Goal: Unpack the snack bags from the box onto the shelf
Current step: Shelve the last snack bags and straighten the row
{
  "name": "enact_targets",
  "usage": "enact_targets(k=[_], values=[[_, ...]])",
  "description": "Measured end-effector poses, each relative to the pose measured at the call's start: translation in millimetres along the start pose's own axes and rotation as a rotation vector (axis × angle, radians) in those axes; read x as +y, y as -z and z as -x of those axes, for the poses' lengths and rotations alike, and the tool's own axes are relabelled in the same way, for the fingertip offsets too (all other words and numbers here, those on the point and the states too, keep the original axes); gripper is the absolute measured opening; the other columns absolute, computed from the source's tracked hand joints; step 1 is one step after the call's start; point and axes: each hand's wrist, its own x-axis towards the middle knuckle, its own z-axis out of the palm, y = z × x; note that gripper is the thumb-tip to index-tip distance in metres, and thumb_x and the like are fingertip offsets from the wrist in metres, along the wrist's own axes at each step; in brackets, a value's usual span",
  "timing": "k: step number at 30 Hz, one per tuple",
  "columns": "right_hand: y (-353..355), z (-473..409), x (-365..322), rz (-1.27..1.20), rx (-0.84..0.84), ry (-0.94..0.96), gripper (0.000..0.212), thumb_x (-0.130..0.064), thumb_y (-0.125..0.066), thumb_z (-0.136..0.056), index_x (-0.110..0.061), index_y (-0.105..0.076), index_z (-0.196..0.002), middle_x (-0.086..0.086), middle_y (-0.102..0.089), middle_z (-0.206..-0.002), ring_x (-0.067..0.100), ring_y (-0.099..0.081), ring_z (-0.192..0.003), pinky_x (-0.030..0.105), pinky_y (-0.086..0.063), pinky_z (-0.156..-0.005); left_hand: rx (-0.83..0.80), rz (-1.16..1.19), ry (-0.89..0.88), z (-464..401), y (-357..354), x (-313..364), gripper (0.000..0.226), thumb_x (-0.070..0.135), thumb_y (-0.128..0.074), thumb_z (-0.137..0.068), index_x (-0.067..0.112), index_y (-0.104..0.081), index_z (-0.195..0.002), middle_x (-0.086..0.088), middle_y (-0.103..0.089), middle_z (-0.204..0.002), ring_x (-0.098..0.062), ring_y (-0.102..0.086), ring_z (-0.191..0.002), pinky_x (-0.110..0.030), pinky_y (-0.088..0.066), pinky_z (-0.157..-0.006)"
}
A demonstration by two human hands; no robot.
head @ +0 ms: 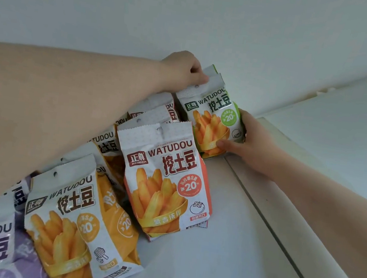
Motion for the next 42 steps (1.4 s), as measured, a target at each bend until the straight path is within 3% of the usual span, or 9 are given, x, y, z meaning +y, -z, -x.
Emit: enact_targets(k=[7, 10, 14, 19, 21, 25, 32, 37, 42], values=[[8.0, -4.3, -0.9, -0.047, -0.046, 0.009, 0.074, -0.011, -0.081, -0.076, -0.019, -0.045, -0.14, -0.008, -0.064, -0.121, 0.008, -0.062, -0.105, 0.015, -0.05, -0.085, 0.06, 0.076, -0.017, 2.9, 3.5, 4.8, 0.035, 0.041, -0.052, -0.096, 0.009, -0.067, -0.093, 0.002, -0.043, -0.062, -0.011, -0.038, -0.055, -0.019, -0.027, -0.048], [11.8, -3.9, 1.3, -0.079, -0.064, 0.018, 0.08, -0.01, -0.083, -0.073, -0.022, -0.044, -0.142, -0.01, -0.066, -0.118, -0.007, -0.063, -0.097, 0.015, -0.053, -0.082, 0.109, 0.176, -0.047, 1.8, 6.9, 6.0, 0.04, 0.045, -0.053, -0.094, 0.01, -0.071, -0.095, 0.0, -0.043, -0.062, -0.007, -0.031, -0.048, -0.018, -0.024, -0.045], [16.2, -1.4, 2.3, -0.182, -0.099, 0.05, 0.086, -0.004, -0.082, -0.073, -0.024, -0.04, -0.145, -0.014, -0.065, -0.117, -0.015, -0.062, -0.092, 0.007, -0.05, -0.072, 0.076, 0.308, -0.038, 3.7, 8.0, 11.2, 0.036, 0.048, -0.064, -0.086, 0.014, -0.072, -0.09, 0.002, -0.063, -0.081, -0.007, -0.05, -0.07, -0.02, -0.037, -0.064], [24.5, 6.5, 8.4, -0.132, -0.119, 0.057, 0.1, -0.02, -0.086, -0.07, -0.032, -0.03, -0.151, -0.013, -0.061, -0.132, 0.005, -0.061, -0.116, 0.026, -0.051, -0.093, -0.053, 0.555, 0.049, 7.5, 9.4, 10.6, 0.009, 0.022, -0.074, -0.082, 0.014, -0.07, -0.084, 0.001, -0.069, -0.077, -0.006, -0.064, -0.065, -0.021, -0.051, -0.061], [21.9, 6.7, 7.3, -0.148, -0.117, 0.037, 0.095, -0.02, -0.085, -0.071, -0.028, -0.032, -0.151, -0.012, -0.062, -0.131, 0.003, -0.061, -0.116, 0.024, -0.052, -0.093, -0.051, 0.437, 0.052, 5.3, 8.4, 5.0, 0.006, 0.016, -0.07, -0.086, 0.015, -0.071, -0.091, -0.002, -0.07, -0.093, -0.011, -0.064, -0.085, -0.026, -0.05, -0.077], [10.6, -0.4, -0.5, -0.107, -0.083, 0.018, 0.072, -0.014, -0.079, -0.08, -0.02, -0.044, -0.143, -0.006, -0.067, -0.122, 0.009, -0.065, -0.109, 0.028, -0.052, -0.096, -0.089, 0.198, 0.105, 6.0, 6.9, -2.5, 0.029, 0.04, -0.054, -0.095, 0.021, -0.069, -0.111, 0.0, -0.063, -0.118, -0.017, -0.055, -0.112, -0.029, -0.042, -0.098], [7.7, -6.6, -0.2, -0.048, -0.078, -0.03, 0.066, -0.019, -0.075, -0.084, -0.02, -0.043, -0.142, -0.006, -0.065, -0.122, 0.011, -0.062, -0.104, 0.01, -0.045, -0.075, -0.039, 0.208, 0.031, 15.2, 1.7, -15.0, 0.032, 0.036, -0.07, -0.084, 0.019, -0.069, -0.111, -0.001, -0.065, -0.114, -0.011, -0.057, -0.106, -0.02, -0.04, -0.088], [10.8, -16.0, -2.5, 0.037, -0.131, -0.063, 0.062, -0.025, -0.075, -0.085, -0.024, -0.044, -0.139, 0.0, -0.062, -0.126, 0.019, -0.058, -0.114, 0.033, -0.048, -0.098, -0.064, 0.206, -0.005, 12.9, 0.0, -15.5, 0.034, 0.022, -0.072, -0.084, 0.022, -0.065, -0.118, -0.001, -0.059, -0.129, -0.01, -0.053, -0.118, -0.024, -0.04, -0.1], [11.5, -19.1, 0.2, -0.051, -0.177, -0.097, 0.058, -0.005, -0.066, -0.09, -0.018, -0.043, -0.141, -0.015, -0.063, -0.106, -0.011, -0.059, -0.082, 0.001, -0.047, -0.064, -0.074, 0.168, -0.037, 12.6, -3.1, -18.5, 0.043, 0.022, -0.072, -0.084, 0.02, -0.061, -0.126, 0.001, -0.055, -0.135, -0.009, -0.049, -0.123, -0.022, -0.036, -0.1]])
